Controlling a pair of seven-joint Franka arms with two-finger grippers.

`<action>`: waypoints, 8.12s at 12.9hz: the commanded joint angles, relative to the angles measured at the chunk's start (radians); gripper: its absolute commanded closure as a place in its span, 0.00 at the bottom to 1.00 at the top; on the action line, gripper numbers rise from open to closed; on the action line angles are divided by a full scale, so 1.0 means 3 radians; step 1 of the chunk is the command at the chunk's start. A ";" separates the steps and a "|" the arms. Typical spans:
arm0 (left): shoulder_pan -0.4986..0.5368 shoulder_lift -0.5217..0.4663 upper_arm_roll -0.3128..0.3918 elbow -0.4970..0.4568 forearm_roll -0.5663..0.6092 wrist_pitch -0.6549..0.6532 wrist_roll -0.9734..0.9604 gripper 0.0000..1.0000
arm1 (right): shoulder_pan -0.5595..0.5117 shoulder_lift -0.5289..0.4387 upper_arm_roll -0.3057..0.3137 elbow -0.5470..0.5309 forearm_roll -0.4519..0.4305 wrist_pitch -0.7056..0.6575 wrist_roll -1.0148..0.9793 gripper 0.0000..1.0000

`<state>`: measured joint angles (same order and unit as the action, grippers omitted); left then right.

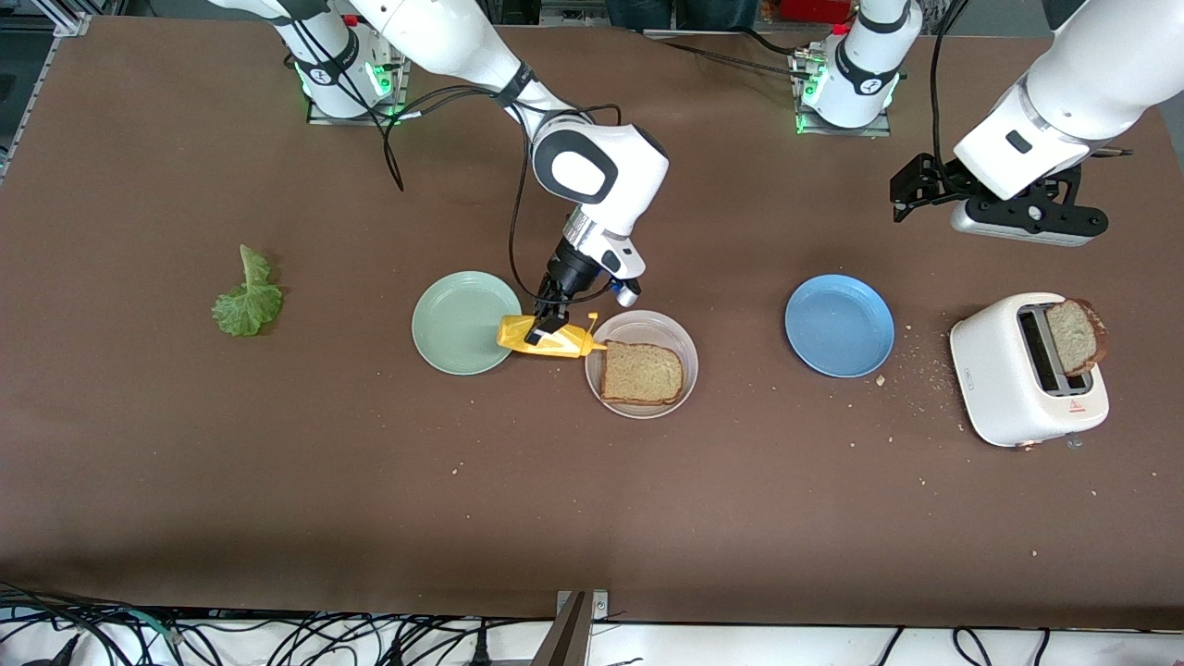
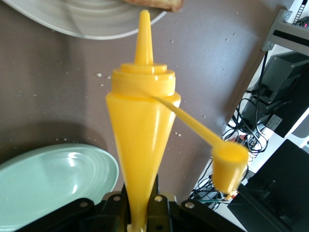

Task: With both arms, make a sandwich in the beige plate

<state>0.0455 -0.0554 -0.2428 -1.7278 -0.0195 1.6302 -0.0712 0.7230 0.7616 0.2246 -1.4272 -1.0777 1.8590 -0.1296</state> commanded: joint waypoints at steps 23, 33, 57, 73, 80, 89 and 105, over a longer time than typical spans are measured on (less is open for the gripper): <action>0.0037 -0.0030 -0.0029 0.0002 -0.0012 -0.0039 0.0012 0.00 | -0.3549 -0.0300 0.0024 -0.0595 0.5688 -0.1145 -0.5646 1.00; 0.0037 -0.0030 -0.0029 0.0002 -0.0012 -0.0039 0.0012 0.00 | -0.3852 0.0442 0.0024 -0.0652 0.5960 -0.1288 -0.7103 1.00; 0.0037 -0.0030 -0.0029 0.0002 -0.0017 -0.0050 0.0012 0.00 | -0.3954 -0.0180 -0.0365 -0.0136 0.4948 -0.1278 -0.5425 0.02; 0.0032 -0.0035 -0.0029 0.0002 -0.0017 -0.0055 0.0007 0.00 | -0.3126 -0.2062 -0.0324 -0.1636 0.3066 0.0018 -0.1179 0.01; 0.0048 -0.0030 -0.0024 0.0002 -0.0017 -0.0111 0.0012 0.00 | -0.3141 -0.1753 -0.0503 -0.2708 0.3066 0.1717 -0.1046 0.01; 0.0114 -0.0030 -0.0019 0.0002 -0.0109 -0.0142 0.0018 0.00 | -0.3151 -0.1342 -0.0580 -0.2698 0.3066 0.1903 -0.1056 0.25; 0.0114 -0.0030 -0.0024 0.0002 -0.0109 -0.0167 0.0018 0.00 | -0.3090 -0.1404 -0.0539 -0.1850 0.3050 0.0759 -0.1286 1.00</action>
<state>0.0699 -0.0555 -0.2438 -1.7278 -0.0312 1.5926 -0.0712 -0.2145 0.3498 0.0553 -2.0739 -0.1428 2.2086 -0.5020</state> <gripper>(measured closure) 0.000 0.982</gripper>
